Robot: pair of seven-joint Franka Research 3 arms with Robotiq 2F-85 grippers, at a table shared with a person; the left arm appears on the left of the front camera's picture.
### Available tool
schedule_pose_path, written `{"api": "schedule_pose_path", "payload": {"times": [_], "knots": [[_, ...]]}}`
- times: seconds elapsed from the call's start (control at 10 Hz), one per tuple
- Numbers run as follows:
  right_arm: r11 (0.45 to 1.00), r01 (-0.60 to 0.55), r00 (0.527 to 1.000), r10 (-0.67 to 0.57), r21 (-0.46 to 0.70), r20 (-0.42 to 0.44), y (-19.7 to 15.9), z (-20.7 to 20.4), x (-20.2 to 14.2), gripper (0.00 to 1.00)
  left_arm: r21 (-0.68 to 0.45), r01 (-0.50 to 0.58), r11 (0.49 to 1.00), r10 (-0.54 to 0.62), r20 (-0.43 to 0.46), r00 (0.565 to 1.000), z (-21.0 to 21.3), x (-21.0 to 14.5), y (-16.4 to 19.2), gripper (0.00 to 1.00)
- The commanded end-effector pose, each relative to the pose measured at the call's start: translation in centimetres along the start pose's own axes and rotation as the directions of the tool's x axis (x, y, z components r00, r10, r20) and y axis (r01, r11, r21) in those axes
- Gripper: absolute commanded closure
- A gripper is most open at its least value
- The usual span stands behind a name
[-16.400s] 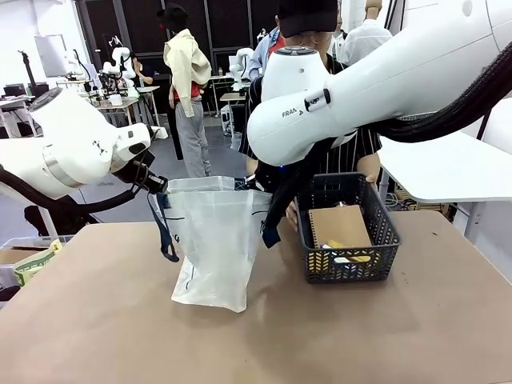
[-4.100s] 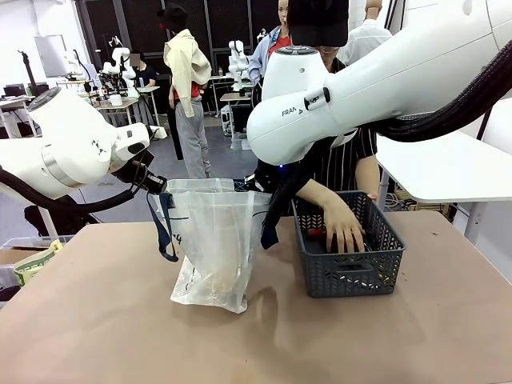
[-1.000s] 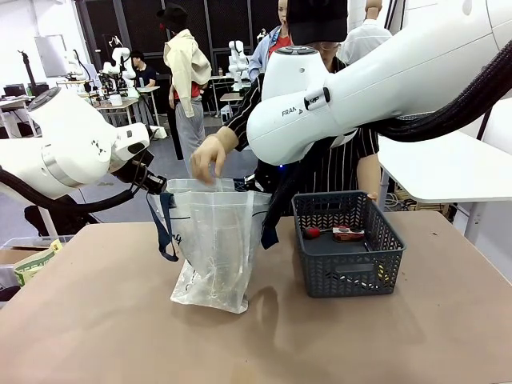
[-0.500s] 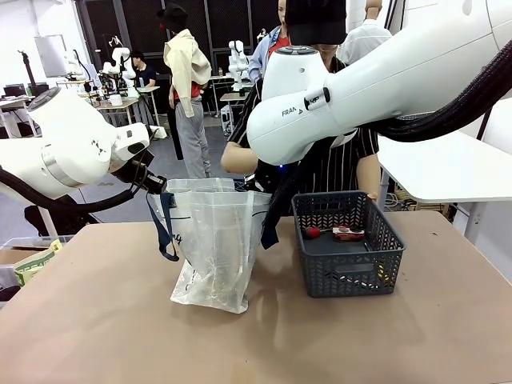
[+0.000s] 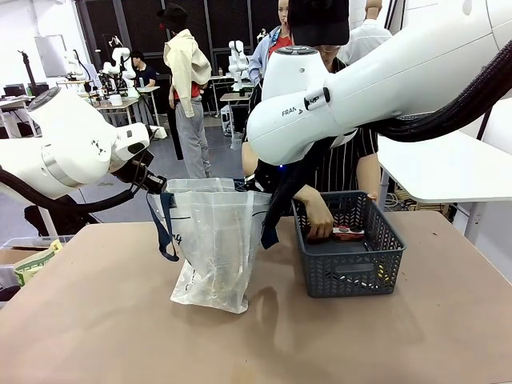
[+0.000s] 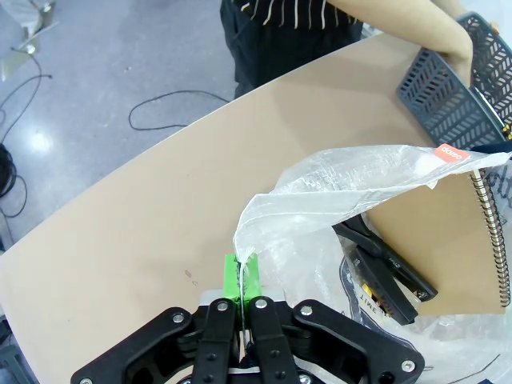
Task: Transfer purchased items from the store into the shopping bag.
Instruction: Move the Reusable shopping bag to the right side of the table.
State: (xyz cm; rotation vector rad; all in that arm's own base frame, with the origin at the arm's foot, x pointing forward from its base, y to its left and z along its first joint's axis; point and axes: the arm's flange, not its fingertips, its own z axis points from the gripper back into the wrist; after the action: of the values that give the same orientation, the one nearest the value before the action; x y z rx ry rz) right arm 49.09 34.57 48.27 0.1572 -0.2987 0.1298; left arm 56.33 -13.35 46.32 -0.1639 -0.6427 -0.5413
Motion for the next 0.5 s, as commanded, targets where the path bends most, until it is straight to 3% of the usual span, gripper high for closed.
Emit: {"api": "schedule_pose_path", "payload": {"times": [0.0, 0.4], "knots": [[1.000, 0.006, 1.000, -0.005, 0.016, -0.006, -0.35, -0.11, -0.40, 1.00, 0.004, -0.007, 1.000, 0.007, 0.001, 1.000, 0.33, -0.08, 0.01, 1.00], [1.000, 0.006, 1.000, -0.005, 0.016, -0.006, -0.35, -0.11, -0.40, 1.00, 0.004, -0.007, 1.000, 0.007, 0.001, 1.000, 0.33, -0.08, 0.01, 1.00]]}}
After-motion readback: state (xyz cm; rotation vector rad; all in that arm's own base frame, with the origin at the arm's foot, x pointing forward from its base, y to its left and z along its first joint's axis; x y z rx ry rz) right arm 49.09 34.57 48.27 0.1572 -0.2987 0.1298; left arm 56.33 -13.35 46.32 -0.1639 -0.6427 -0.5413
